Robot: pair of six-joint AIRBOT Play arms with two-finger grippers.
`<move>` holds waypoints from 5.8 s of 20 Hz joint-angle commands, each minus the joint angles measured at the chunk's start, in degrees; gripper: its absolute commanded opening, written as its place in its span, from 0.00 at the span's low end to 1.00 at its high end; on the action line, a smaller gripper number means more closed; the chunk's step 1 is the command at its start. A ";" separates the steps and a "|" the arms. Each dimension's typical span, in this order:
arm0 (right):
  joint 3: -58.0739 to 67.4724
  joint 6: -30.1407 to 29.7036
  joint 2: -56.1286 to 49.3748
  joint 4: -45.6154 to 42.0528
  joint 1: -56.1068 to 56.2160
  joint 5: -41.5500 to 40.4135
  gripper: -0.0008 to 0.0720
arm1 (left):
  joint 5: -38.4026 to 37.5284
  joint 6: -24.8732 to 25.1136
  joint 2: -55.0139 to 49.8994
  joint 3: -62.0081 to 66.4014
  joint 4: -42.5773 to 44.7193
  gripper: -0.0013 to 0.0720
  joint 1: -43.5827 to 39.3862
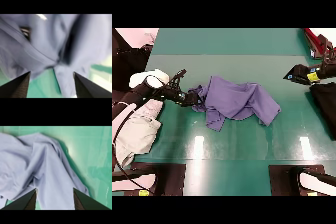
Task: Fold the shirts.
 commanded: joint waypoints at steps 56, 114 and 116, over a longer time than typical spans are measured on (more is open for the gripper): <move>38.93 -2.05 23.26 14.97 -29.29 18.51 0.03 | -19.10 -12.55 33.83 62.20 -15.50 0.05 11.08; -12.26 -9.11 2.86 8.17 -20.79 11.15 0.57 | -1.11 -0.22 12.02 -18.51 1.64 0.05 11.67; -12.28 -9.11 2.86 4.74 -22.75 11.89 0.57 | -2.64 -0.39 12.66 -15.74 1.62 0.05 11.67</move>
